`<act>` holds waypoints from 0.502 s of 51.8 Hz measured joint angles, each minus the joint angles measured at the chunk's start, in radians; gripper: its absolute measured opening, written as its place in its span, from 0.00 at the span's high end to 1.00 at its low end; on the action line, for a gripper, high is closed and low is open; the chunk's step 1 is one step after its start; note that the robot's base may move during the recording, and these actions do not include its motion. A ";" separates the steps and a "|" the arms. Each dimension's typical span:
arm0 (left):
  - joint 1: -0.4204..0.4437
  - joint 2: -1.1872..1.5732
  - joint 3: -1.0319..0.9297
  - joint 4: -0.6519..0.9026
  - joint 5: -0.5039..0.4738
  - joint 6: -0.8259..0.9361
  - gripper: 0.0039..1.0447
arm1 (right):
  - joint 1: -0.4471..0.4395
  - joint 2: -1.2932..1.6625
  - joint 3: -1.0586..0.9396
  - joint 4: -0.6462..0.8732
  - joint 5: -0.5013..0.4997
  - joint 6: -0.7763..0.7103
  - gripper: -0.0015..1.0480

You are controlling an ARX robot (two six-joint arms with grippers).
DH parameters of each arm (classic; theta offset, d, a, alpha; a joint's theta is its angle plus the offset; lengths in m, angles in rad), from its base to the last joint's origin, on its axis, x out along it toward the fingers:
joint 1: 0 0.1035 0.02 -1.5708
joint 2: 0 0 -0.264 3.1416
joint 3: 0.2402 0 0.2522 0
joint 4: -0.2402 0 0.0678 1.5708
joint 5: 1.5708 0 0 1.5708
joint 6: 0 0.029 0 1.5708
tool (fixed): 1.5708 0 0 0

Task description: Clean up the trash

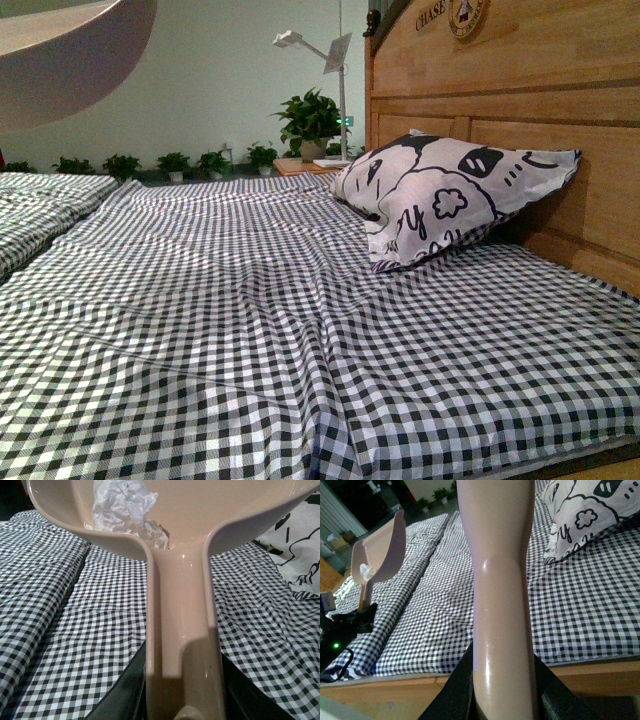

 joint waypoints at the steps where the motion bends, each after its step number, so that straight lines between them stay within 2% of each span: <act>1: -0.003 -0.006 -0.002 -0.004 0.000 0.000 0.75 | 0.000 0.000 0.000 0.000 0.000 0.000 0.81; 26: -0.005 -0.026 -0.014 -0.011 -0.017 -0.026 0.75 | 0.032 -0.006 -0.011 0.005 0.031 0.011 0.81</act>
